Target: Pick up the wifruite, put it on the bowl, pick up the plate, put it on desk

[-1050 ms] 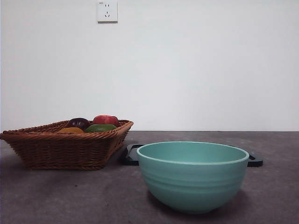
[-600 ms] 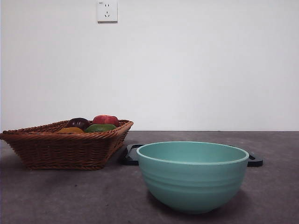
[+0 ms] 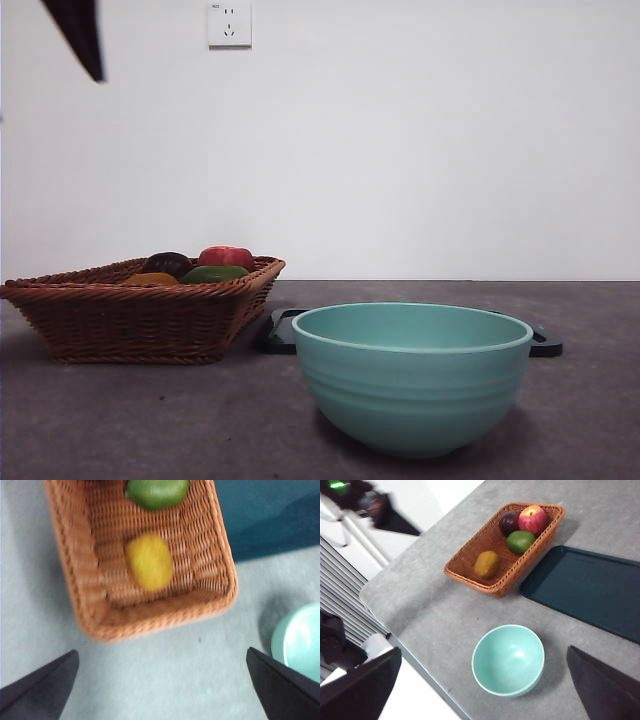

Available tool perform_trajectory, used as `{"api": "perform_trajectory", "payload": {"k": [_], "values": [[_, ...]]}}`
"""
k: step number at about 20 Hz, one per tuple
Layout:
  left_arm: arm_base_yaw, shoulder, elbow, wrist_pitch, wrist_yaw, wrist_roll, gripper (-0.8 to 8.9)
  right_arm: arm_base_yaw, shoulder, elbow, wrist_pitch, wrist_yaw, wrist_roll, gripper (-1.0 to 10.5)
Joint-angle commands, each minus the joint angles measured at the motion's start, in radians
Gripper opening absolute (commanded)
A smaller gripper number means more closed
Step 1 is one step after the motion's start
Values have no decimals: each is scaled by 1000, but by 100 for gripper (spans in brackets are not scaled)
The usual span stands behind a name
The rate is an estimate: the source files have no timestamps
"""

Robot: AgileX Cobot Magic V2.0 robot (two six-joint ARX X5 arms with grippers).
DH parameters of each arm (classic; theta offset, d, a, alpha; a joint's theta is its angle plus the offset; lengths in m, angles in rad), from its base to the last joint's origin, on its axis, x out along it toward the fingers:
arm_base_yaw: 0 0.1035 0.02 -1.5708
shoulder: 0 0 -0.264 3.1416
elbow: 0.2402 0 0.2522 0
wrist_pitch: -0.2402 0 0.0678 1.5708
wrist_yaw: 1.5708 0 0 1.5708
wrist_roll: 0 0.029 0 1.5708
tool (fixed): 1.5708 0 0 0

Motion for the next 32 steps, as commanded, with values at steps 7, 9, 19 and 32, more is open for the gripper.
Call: {"api": "perform_trajectory", "payload": {"k": [7,9,19,32], "values": [[-127,395,143,59,-161,-76,586,5,1,77,-55,-2,-19,580],[-138,467,147,109,-177,-95,586,5,1,77,-55,-2,-19,580],[-140,639,147,212,-178,-148,583,5,1,77,-56,-2,-19,580],[-129,661,254,127,-178,-56,239,5,1,77,-47,-2,-24,580]]}}
